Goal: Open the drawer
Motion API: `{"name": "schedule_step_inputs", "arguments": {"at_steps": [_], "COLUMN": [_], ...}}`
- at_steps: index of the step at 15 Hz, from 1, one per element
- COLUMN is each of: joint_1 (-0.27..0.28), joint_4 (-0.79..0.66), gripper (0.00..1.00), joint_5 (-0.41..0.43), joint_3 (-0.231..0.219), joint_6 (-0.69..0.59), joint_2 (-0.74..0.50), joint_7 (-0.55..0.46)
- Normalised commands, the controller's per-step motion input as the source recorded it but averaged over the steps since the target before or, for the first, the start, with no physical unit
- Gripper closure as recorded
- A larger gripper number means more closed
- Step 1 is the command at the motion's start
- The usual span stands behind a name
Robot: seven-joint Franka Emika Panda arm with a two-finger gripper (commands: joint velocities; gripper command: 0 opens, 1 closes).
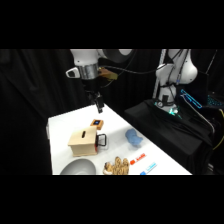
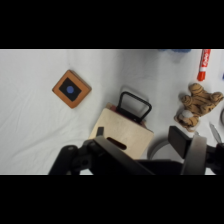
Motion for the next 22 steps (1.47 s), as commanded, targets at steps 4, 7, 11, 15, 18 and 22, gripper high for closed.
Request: {"name": "schedule_step_inputs", "arguments": {"at_steps": [4,7,11,15,18,22], "joint_1": [-0.015,0.005,0.044,0.080,0.138,0.102], "joint_4": [-0.05,-0.22,-0.35,-0.39,-0.40,-0.32], "gripper": [0.00,0.00,0.00,0.00,0.00,0.00], "joint_5": [0.021,0.022,-0.091,-0.292,-0.487,-0.341], "joint_3": [0.009,0.006,-0.007,-0.061,-0.117,-0.115], "joint_6": [0.06,0.27,0.50,0.50,0.44,0.34], "joint_2": [-0.03,-0.13,-0.17,-0.19,-0.24,-0.19], "joint_7": [0.06,0.23,0.35,0.46,0.64,0.48]}}
